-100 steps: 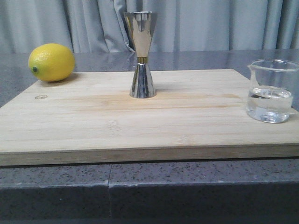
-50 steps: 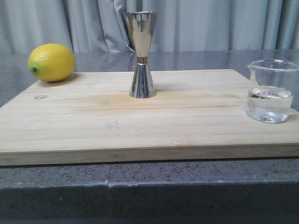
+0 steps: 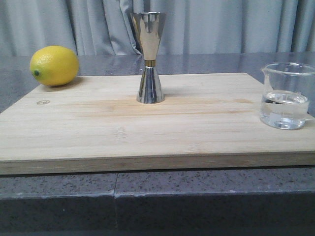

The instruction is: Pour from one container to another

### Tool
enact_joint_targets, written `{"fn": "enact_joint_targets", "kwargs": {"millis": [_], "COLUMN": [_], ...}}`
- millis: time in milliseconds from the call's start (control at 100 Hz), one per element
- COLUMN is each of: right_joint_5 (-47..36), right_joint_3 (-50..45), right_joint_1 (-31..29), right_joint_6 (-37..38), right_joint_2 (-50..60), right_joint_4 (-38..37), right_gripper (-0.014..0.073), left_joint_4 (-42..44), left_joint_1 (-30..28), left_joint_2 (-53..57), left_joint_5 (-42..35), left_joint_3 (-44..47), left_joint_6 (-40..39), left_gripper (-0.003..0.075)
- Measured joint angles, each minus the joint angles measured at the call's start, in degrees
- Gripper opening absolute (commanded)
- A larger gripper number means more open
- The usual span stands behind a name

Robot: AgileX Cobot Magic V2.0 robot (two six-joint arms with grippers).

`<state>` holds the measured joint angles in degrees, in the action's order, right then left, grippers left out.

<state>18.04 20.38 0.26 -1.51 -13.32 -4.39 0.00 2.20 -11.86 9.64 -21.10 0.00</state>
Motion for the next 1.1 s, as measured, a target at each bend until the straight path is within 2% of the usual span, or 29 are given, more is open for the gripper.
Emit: {"fn": "enact_joint_targets", "kwargs": {"millis": [180,350,520,640,780,970,1100], "right_joint_5": [7.76,15.92,21.69,22.17,22.41,22.52,22.52], "right_joint_3": [5.01,9.76,12.90,13.13,13.13,13.30,13.30], "right_joint_1": [0.00,0.00,0.00,0.00,0.00,0.00,0.00], "right_joint_6": [-0.09,-0.09,-0.09,-0.09,-0.09,-0.09,-0.09], "right_joint_2": [-2.86,-6.42,-9.40,-10.18,-10.32,-10.32,-10.32], "right_joint_4": [0.00,0.00,0.00,0.10,0.10,0.10,0.20], "right_gripper": [0.0545,0.0545,0.0545,0.0545,0.0545,0.0545,0.0545], "left_joint_4": [0.00,0.00,-5.60,-15.18,-30.57,-53.89,-68.58], "left_joint_1": [0.00,0.00,0.00,0.00,0.00,0.00,0.00], "left_joint_2": [-3.35,-9.43,-17.25,-22.61,-28.76,-37.26,-43.80], "left_joint_5": [5.56,15.12,25.01,30.48,34.30,35.83,37.11], "left_joint_3": [-3.94,-9.50,-15.33,-18.87,-20.28,-20.28,-19.63], "left_joint_6": [0.00,0.00,7.28,17.57,33.68,62.49,79.42], "left_gripper": [0.0539,0.0538,0.0537,0.0537,0.0537,0.0537,0.0537]}}
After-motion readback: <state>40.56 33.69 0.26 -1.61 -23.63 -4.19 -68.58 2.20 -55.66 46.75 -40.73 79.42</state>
